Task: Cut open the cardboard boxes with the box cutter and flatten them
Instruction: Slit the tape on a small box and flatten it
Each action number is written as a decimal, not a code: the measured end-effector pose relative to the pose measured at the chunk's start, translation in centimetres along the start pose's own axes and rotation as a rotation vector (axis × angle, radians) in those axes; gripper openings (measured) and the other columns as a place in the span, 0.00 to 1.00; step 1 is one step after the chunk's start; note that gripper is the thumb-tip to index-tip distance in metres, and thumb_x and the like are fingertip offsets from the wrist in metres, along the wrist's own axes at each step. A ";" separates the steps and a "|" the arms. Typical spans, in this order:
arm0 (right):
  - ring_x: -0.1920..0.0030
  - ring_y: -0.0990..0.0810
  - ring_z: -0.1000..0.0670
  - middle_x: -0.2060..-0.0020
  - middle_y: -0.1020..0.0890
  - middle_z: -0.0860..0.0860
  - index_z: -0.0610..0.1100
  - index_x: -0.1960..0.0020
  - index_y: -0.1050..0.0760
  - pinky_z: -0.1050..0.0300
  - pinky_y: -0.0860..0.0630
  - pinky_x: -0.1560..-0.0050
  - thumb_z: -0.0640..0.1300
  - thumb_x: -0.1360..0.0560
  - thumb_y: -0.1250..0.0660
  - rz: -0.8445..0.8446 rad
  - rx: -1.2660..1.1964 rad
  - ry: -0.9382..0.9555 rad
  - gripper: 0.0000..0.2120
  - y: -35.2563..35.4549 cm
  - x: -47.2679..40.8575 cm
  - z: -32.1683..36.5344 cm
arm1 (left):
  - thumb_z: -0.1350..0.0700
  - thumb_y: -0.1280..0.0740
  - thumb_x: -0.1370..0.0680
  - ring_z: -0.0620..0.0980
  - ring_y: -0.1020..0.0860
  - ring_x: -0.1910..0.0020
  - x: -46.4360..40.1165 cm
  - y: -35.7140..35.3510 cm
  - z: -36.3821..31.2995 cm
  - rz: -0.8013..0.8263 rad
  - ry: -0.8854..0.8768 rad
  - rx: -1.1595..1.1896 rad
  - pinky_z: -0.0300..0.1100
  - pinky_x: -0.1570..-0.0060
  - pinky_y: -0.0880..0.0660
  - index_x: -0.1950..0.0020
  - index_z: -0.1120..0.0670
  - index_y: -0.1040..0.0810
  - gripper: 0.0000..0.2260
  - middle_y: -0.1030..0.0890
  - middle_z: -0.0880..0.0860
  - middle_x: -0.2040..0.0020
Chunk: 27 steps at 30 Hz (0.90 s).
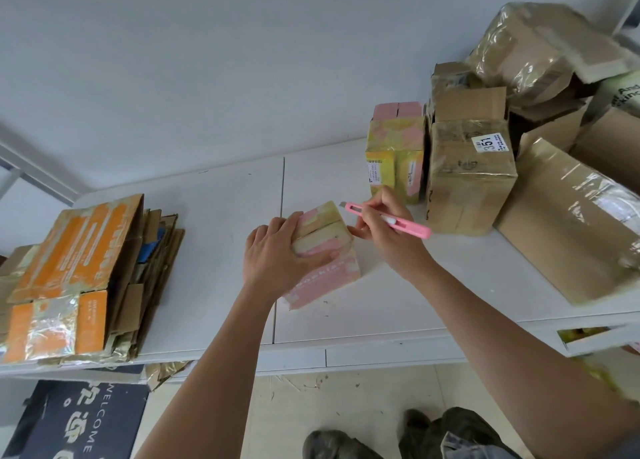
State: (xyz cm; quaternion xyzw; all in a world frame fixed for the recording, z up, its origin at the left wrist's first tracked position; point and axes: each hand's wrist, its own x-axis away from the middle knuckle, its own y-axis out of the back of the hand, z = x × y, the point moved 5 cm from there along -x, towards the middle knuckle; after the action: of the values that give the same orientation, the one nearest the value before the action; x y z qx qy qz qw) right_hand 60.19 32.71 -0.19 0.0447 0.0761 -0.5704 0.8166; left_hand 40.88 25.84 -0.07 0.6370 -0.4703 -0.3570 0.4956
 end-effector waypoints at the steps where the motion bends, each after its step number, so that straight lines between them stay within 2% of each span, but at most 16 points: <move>1: 0.59 0.21 0.52 0.62 0.25 0.39 0.33 0.55 0.35 0.49 0.17 0.53 0.33 0.18 0.41 0.023 0.027 0.011 0.07 -0.2 -0.3 0.1 | 0.18 0.44 0.41 0.49 0.31 0.38 0.0 0.0 0.0 -0.003 0.001 0.003 0.45 0.32 0.41 0.27 0.40 0.37 0.47 0.28 0.43 0.38; 3: 0.59 0.20 0.55 0.61 0.24 0.39 0.34 0.56 0.35 0.54 0.19 0.55 0.34 0.18 0.41 0.046 0.061 0.017 0.08 -0.5 -0.6 -0.1 | 0.18 0.43 0.41 0.50 0.31 0.38 0.0 0.0 0.1 -0.002 0.004 0.007 0.45 0.32 0.41 0.27 0.40 0.37 0.47 0.28 0.43 0.39; 6: 0.58 0.21 0.46 0.62 0.24 0.34 0.34 0.55 0.35 0.41 0.19 0.51 0.34 0.18 0.41 0.027 0.060 0.000 0.08 -0.4 -0.6 -0.5 | 0.19 0.42 0.41 0.50 0.30 0.38 0.0 0.0 0.0 -0.009 -0.001 0.011 0.45 0.32 0.41 0.28 0.40 0.36 0.46 0.27 0.43 0.39; 8: 0.59 0.22 0.45 0.62 0.25 0.34 0.33 0.54 0.35 0.34 0.21 0.49 0.34 0.18 0.40 0.021 0.057 -0.008 0.07 -0.4 -0.6 -0.6 | 0.19 0.41 0.40 0.50 0.30 0.38 0.0 0.0 -0.1 -0.013 -0.001 0.009 0.45 0.32 0.41 0.27 0.40 0.36 0.45 0.27 0.43 0.39; 11: 0.60 0.21 0.45 0.62 0.25 0.33 0.36 0.56 0.35 0.32 0.22 0.51 0.34 0.18 0.40 0.018 0.105 0.002 0.08 -0.6 -1.0 -0.2 | 0.20 0.40 0.39 0.50 0.30 0.38 0.0 0.0 0.0 -0.016 0.002 0.006 0.44 0.32 0.41 0.27 0.41 0.36 0.45 0.27 0.43 0.38; 14: 0.59 0.21 0.36 0.63 0.24 0.34 0.34 0.56 0.35 0.32 0.24 0.53 0.33 0.19 0.40 0.029 0.155 0.016 0.08 -0.6 -1.2 0.1 | 0.20 0.41 0.40 0.50 0.30 0.37 0.1 0.0 0.0 -0.017 0.006 0.003 0.44 0.32 0.41 0.27 0.41 0.36 0.45 0.27 0.44 0.38; 17: 0.60 0.23 0.34 0.63 0.25 0.31 0.31 0.56 0.35 0.37 0.23 0.56 0.32 0.19 0.40 0.060 0.181 0.030 0.07 -0.6 -1.5 0.3 | 0.21 0.39 0.39 0.50 0.30 0.37 0.1 0.0 -0.1 -0.020 0.005 0.003 0.44 0.32 0.42 0.27 0.41 0.36 0.44 0.27 0.44 0.38; 18: 0.60 0.23 0.35 0.62 0.26 0.30 0.31 0.56 0.35 0.44 0.22 0.59 0.32 0.20 0.40 0.071 0.187 0.037 0.08 -0.6 -1.6 0.5 | 0.21 0.39 0.39 0.50 0.30 0.37 0.1 0.0 -0.1 -0.022 0.006 0.005 0.44 0.32 0.42 0.27 0.41 0.36 0.44 0.27 0.44 0.38; 20: 0.62 0.26 0.41 0.61 0.28 0.29 0.31 0.56 0.36 0.65 0.26 0.63 0.34 0.20 0.39 0.093 0.176 0.051 0.09 -0.4 -1.5 0.8 | 0.20 0.40 0.39 0.50 0.30 0.37 0.2 0.0 -0.1 -0.021 0.007 0.009 0.44 0.32 0.42 0.28 0.41 0.35 0.45 0.27 0.43 0.38; 21: 0.62 0.28 0.45 0.61 0.28 0.30 0.32 0.57 0.36 0.69 0.27 0.63 0.34 0.20 0.38 0.107 0.160 0.053 0.10 -0.2 -1.4 0.9 | 0.20 0.40 0.39 0.50 0.30 0.37 0.2 0.0 -0.1 -0.019 0.007 0.009 0.44 0.32 0.41 0.28 0.41 0.35 0.45 0.27 0.43 0.38; 23: 0.63 0.28 0.52 0.62 0.28 0.33 0.33 0.57 0.37 0.64 0.23 0.62 0.35 0.20 0.38 0.141 0.129 0.031 0.10 0.1 -1.0 0.7 | 0.20 0.41 0.40 0.51 0.30 0.37 0.2 0.0 -0.1 -0.014 0.010 0.009 0.44 0.31 0.41 0.28 0.41 0.36 0.45 0.27 0.44 0.38; 25: 0.64 0.25 0.56 0.64 0.27 0.36 0.34 0.57 0.36 0.50 0.20 0.58 0.37 0.20 0.38 0.185 0.126 0.010 0.11 0.1 -0.5 0.6 | 0.19 0.41 0.40 0.51 0.30 0.37 0.2 0.0 -0.1 -0.015 0.015 0.010 0.44 0.31 0.41 0.28 0.41 0.35 0.46 0.27 0.44 0.38; 26: 0.63 0.24 0.57 0.64 0.27 0.36 0.33 0.57 0.36 0.52 0.22 0.57 0.41 0.21 0.38 0.205 0.132 0.021 0.13 -0.1 -0.2 0.8 | 0.20 0.41 0.40 0.51 0.30 0.37 0.1 0.1 -0.1 -0.017 0.017 0.010 0.44 0.32 0.41 0.28 0.41 0.35 0.45 0.27 0.43 0.38; 27: 0.63 0.24 0.57 0.65 0.27 0.35 0.33 0.57 0.36 0.58 0.23 0.57 0.46 0.23 0.38 0.216 0.133 0.042 0.16 -0.2 0.2 1.0 | 0.20 0.41 0.40 0.51 0.30 0.37 0.2 0.1 -0.1 -0.017 0.018 0.010 0.44 0.32 0.41 0.28 0.41 0.35 0.45 0.27 0.43 0.38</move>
State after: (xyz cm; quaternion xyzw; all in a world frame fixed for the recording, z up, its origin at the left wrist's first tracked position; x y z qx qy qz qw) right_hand 60.12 32.30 0.76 0.1187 0.0501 -0.4817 0.8668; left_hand 41.00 25.72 0.02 0.6466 -0.4625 -0.3531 0.4934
